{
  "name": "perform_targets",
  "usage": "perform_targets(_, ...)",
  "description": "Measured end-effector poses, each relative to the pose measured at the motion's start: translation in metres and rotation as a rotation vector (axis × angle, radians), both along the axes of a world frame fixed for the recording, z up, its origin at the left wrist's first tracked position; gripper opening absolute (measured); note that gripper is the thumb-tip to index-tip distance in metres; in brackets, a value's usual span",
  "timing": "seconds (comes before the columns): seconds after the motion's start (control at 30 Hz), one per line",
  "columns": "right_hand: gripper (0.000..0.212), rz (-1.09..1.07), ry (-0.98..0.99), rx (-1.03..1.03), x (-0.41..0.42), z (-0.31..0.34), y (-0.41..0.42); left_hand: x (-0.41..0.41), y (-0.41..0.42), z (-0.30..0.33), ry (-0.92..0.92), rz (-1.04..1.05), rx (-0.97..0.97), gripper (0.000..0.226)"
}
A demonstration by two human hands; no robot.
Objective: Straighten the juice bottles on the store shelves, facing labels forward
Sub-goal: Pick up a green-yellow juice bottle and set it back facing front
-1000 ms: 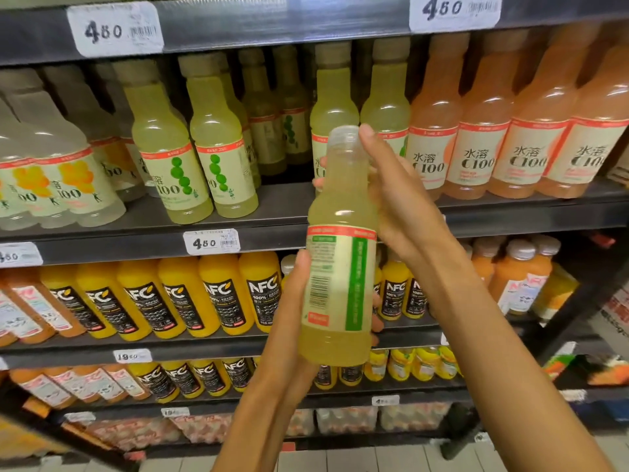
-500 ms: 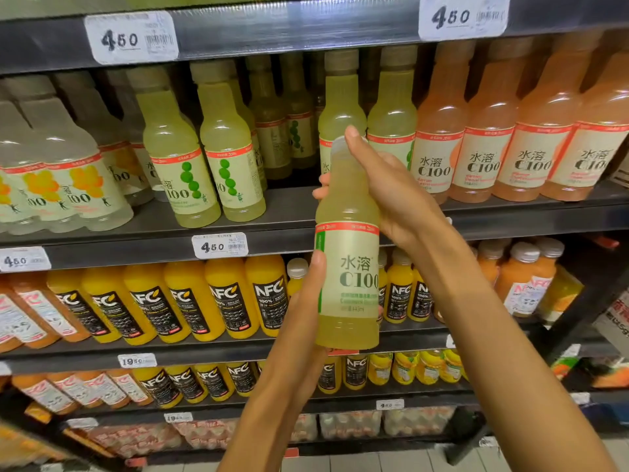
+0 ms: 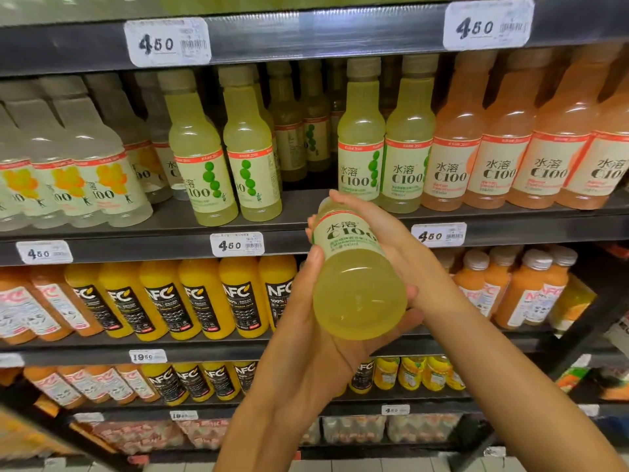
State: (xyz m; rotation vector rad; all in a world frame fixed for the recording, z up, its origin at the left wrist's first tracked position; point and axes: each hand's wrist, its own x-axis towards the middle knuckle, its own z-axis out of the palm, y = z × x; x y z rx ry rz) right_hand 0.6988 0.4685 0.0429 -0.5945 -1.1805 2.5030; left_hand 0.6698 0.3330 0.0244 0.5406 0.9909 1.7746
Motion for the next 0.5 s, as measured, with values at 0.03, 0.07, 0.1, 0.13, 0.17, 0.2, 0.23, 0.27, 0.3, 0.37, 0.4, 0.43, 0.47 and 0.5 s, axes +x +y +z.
perform_targets(0.03,0.021,0.003,0.001,-0.006,-0.001,0.001,0.000,-0.001,0.000,-0.004,-0.025,-0.007,0.002,0.030)
perform_targets(0.07,0.021,-0.001,0.009,-0.003,-0.001,0.003,0.000,-0.001,-0.003,-0.008,-0.060,-0.074,0.030,0.026)
perform_targets(0.1,0.022,-0.017,0.032,0.009,-0.001,0.006,0.000,0.002,-0.007,-0.009,-0.115,-0.164,0.092,0.028)
perform_targets(0.13,0.024,-0.043,0.072,0.032,0.000,0.010,0.000,0.003,-0.013,-0.011,-0.149,-0.267,0.139,0.044)
perform_targets(0.17,0.029,-0.076,0.118,0.076,0.000,0.014,0.001,0.001,-0.017,-0.018,-0.149,-0.317,0.163,0.060)
perform_targets(0.2,0.034,-0.107,0.161,0.144,0.002,0.019,0.002,-0.001,-0.019,-0.024,-0.108,-0.323,0.161,0.069)
perform_targets(0.23,0.035,-0.129,0.206,0.234,0.004,0.023,0.003,-0.004,-0.020,-0.030,-0.014,-0.281,0.129,0.072)
perform_targets(0.27,0.033,-0.143,0.249,0.336,0.007,0.028,0.003,-0.007,-0.019,-0.034,0.112,-0.236,0.073,0.072)
perform_targets(0.3,0.031,-0.161,0.271,0.446,0.009,0.031,0.001,-0.009,-0.018,-0.034,0.252,-0.187,0.027,0.069)
perform_targets(0.37,0.037,-0.211,0.232,0.686,0.012,0.037,-0.006,-0.014,-0.016,-0.036,0.478,-0.128,0.011,0.058)
perform_targets(0.4,0.043,-0.228,0.205,0.799,0.013,0.039,-0.010,-0.014,-0.015,-0.037,0.537,-0.113,0.022,0.053)
perform_targets(0.43,0.048,-0.230,0.182,0.877,0.015,0.041,-0.013,-0.014,-0.013,-0.038,0.566,-0.089,0.041,0.051)
perform_targets(0.47,0.048,-0.226,0.168,0.914,0.018,0.041,-0.016,-0.015,-0.012,-0.040,0.591,-0.057,0.060,0.050)
perform_targets(0.5,0.046,-0.218,0.174,0.924,0.022,0.040,-0.017,-0.017,-0.010,-0.043,0.608,-0.029,0.083,0.051)
